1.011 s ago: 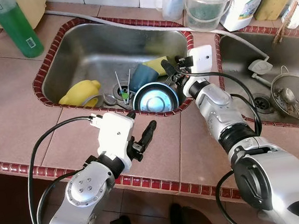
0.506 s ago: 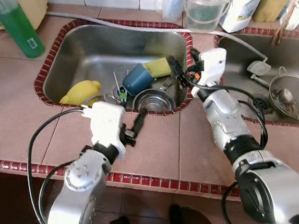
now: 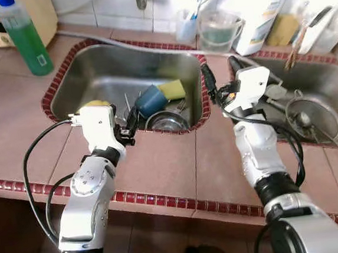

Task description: Kitchen organization

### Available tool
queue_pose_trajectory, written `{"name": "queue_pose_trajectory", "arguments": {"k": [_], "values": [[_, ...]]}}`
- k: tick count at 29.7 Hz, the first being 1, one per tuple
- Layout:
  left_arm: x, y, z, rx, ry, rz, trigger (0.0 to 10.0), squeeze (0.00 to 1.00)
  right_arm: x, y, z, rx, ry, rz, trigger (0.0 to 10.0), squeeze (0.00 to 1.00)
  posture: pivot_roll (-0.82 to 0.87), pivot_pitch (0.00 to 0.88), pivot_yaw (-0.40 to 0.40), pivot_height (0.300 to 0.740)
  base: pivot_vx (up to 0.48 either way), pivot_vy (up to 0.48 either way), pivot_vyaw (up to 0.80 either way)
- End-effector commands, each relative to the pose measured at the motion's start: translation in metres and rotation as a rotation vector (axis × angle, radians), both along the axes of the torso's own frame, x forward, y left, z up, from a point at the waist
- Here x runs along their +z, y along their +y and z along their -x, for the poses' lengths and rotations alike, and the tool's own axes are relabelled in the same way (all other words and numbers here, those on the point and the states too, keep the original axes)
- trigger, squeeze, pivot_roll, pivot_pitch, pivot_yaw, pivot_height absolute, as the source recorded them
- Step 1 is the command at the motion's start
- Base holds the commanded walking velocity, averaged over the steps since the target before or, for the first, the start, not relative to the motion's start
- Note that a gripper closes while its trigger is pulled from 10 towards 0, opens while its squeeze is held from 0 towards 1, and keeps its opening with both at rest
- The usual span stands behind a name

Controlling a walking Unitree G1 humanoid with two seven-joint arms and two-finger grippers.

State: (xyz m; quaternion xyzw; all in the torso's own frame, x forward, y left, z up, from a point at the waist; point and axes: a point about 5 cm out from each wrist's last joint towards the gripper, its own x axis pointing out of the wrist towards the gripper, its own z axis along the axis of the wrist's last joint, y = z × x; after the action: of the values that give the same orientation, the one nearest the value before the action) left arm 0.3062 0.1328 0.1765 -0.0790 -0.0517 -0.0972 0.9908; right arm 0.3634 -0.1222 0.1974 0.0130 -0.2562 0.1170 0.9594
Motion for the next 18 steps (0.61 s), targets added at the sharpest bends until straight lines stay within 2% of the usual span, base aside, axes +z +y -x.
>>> {"name": "queue_pose_trajectory", "arguments": {"k": [1,9,18], "values": [[-0.005,0.007,-0.002,0.032,0.030,0.035,10.0,0.00,-0.003,-0.004,0.004,-0.027,0.002,-0.006,10.0,0.00,-0.11,0.052,-0.078,0.732,0.000,0.000,0.00],[-0.011,0.021,-0.003,0.098,0.007,0.004,10.0,0.00,-0.012,-0.010,0.018,-0.073,0.029,-0.015,10.0,0.00,-0.12,0.034,-0.078,0.732,0.000,0.000,0.00],[-0.007,0.030,-0.008,0.118,-0.040,-0.044,10.0,0.00,-0.014,-0.005,0.029,-0.092,0.040,-0.001,10.0,0.00,-0.14,0.011,-0.080,0.732,0.000,0.000,0.00]]}}
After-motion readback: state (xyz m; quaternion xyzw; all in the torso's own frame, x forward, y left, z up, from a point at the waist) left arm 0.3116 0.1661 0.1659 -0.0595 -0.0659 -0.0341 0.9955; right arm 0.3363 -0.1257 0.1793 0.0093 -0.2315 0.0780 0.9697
